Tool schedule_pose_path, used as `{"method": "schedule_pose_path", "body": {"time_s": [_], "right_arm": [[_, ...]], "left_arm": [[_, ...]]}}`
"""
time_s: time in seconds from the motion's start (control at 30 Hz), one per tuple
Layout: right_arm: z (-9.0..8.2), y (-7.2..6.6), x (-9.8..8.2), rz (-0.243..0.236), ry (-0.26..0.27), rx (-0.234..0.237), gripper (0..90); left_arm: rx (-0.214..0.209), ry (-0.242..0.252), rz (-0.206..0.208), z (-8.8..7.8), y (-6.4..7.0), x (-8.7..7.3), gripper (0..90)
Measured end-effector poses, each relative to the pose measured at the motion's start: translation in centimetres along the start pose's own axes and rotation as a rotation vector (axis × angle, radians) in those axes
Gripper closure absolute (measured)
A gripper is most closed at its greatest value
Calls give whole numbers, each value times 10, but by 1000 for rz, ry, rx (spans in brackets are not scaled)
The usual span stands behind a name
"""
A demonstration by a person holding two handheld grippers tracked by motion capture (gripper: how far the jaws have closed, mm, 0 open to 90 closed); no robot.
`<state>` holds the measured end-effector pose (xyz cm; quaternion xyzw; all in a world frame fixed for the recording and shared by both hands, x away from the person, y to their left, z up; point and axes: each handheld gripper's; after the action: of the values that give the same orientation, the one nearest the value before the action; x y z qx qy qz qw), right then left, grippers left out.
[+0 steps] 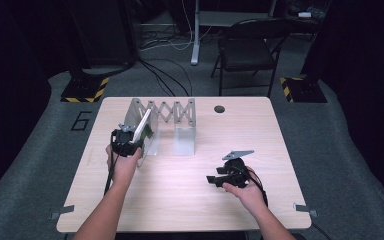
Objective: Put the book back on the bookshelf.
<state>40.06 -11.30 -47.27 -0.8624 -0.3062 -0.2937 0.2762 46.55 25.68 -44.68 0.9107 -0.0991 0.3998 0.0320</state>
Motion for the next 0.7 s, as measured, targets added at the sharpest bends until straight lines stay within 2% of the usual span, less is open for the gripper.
{"method": "schedule_pose_path", "body": {"time_s": [0.27, 0.7], "right_arm": [[-1, 1, 0, -1, 3, -3, 405], [0, 1, 0, -2, 2, -4, 405]], "left_arm": [[4, 1, -2, 4, 1, 0, 729], [4, 15, 11, -3, 1, 1, 674]]}}
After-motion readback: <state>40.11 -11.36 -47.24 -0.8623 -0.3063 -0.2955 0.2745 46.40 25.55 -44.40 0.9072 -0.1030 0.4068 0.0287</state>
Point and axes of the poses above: each handheld gripper's, and its own axes: z roughly forward along the jaws, x roughly out of its top, y roughly to its right, and after that the axes turned 3 degrees about x, right-handed
